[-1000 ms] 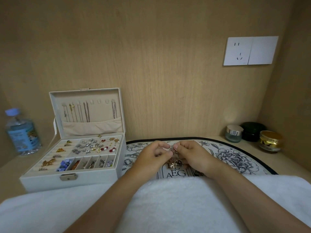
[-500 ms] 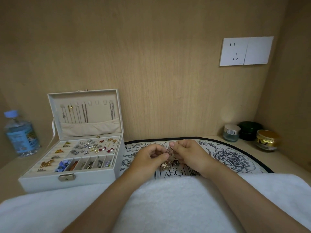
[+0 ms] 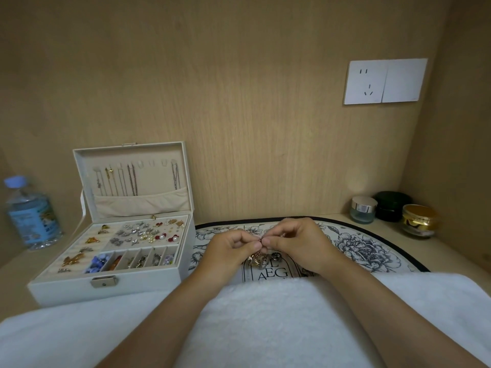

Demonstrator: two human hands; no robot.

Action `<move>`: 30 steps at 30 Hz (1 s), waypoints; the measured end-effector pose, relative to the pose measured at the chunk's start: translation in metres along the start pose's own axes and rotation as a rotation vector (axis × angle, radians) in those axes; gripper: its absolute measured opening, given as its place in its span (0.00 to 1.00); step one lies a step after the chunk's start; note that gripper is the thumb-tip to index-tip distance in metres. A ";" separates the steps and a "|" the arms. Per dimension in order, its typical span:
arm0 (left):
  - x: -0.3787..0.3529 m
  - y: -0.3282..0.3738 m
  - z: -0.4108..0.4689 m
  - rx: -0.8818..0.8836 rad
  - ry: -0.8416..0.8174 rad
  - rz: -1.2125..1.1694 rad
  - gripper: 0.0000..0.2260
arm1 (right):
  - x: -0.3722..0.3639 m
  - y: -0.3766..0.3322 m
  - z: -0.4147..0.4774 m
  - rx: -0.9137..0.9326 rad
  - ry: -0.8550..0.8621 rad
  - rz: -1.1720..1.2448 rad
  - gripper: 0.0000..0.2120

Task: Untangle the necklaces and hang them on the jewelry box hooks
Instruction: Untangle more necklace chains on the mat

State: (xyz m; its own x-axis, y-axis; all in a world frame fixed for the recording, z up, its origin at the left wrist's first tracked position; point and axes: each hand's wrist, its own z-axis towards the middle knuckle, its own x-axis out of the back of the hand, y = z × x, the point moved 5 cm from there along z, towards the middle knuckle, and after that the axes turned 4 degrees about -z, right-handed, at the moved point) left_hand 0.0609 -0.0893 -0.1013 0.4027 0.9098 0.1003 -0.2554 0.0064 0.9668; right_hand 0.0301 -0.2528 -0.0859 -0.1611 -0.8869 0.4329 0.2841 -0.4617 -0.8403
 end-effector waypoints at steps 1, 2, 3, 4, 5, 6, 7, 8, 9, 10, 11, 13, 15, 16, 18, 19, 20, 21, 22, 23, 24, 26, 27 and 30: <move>0.000 0.000 0.000 -0.002 0.000 0.026 0.03 | -0.002 -0.001 -0.002 -0.021 -0.037 -0.024 0.03; 0.001 0.000 -0.001 -0.003 0.005 0.064 0.03 | -0.003 -0.003 -0.003 -0.030 -0.055 -0.066 0.05; 0.002 -0.002 0.000 -0.005 0.013 0.112 0.03 | -0.003 -0.004 -0.004 -0.036 -0.055 -0.104 0.07; 0.001 -0.002 -0.001 -0.004 0.022 0.159 0.03 | -0.003 -0.005 -0.005 -0.042 -0.040 -0.132 0.09; 0.001 -0.003 -0.002 -0.005 0.034 0.204 0.03 | -0.003 -0.006 -0.006 -0.054 -0.018 -0.144 0.11; 0.000 -0.002 -0.002 -0.011 0.049 0.249 0.03 | -0.003 -0.005 -0.006 -0.073 0.009 -0.157 0.12; -0.001 -0.002 -0.003 -0.019 0.066 0.303 0.03 | -0.002 -0.005 -0.006 -0.096 0.037 -0.173 0.11; -0.001 -0.001 -0.003 -0.028 0.082 0.360 0.04 | -0.001 -0.003 -0.007 -0.123 0.063 -0.189 0.10; -0.001 -0.001 -0.004 -0.042 0.098 0.418 0.04 | 0.000 -0.003 -0.007 -0.147 0.082 -0.197 0.08; -0.001 0.000 -0.005 -0.054 0.107 0.449 0.05 | 0.000 -0.002 -0.008 -0.166 0.101 -0.202 0.06; -0.001 0.000 -0.005 -0.063 0.110 0.468 0.05 | 0.000 -0.002 -0.008 -0.182 0.117 -0.207 0.06; -0.001 0.002 -0.003 -0.070 0.112 0.461 0.06 | 0.000 -0.002 -0.009 -0.203 0.127 -0.220 0.06; 0.000 0.004 -0.005 -0.039 0.146 0.359 0.07 | -0.002 -0.001 -0.009 -0.206 0.085 -0.202 0.08; 0.002 0.004 -0.007 0.022 0.168 0.242 0.07 | -0.005 -0.001 -0.009 -0.211 0.054 -0.164 0.09; 0.005 -0.005 0.003 0.230 0.155 -0.041 0.05 | -0.008 0.000 -0.008 -0.242 0.023 -0.049 0.11; 0.004 -0.010 0.008 0.330 0.117 -0.126 0.05 | -0.008 0.000 -0.008 -0.260 0.027 0.015 0.12; 0.005 -0.018 0.009 0.387 0.072 -0.198 0.05 | -0.008 -0.001 -0.008 -0.275 0.034 0.080 0.11; 0.007 -0.022 0.009 0.402 0.013 -0.172 0.07 | -0.008 -0.002 -0.008 -0.286 0.036 0.139 0.08; 0.008 -0.023 0.009 0.399 -0.036 -0.086 0.09 | -0.009 -0.003 -0.008 -0.292 0.029 0.186 0.06; 0.008 -0.019 0.007 0.387 -0.068 0.037 0.09 | -0.010 -0.004 -0.008 -0.297 0.018 0.215 0.05; 0.003 -0.012 0.007 0.332 -0.051 0.104 0.08 | -0.010 -0.004 -0.009 -0.301 0.012 0.225 0.05; -0.003 0.002 0.000 0.206 -0.029 -0.060 0.07 | -0.011 -0.003 -0.010 -0.301 0.007 0.184 0.07; -0.003 0.007 -0.006 0.169 -0.052 -0.214 0.07 | -0.011 -0.002 -0.010 -0.296 0.002 0.147 0.10; -0.003 0.014 -0.005 0.148 -0.087 -0.643 0.08 | -0.014 0.000 -0.009 -0.288 -0.032 0.056 0.13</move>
State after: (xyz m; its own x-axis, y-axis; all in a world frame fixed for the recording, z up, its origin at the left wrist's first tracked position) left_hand 0.0513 -0.0898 -0.0891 0.5059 0.7068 -0.4945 0.1806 0.4738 0.8619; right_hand 0.0236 -0.2404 -0.0948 -0.1212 -0.9131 0.3892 0.0111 -0.3933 -0.9193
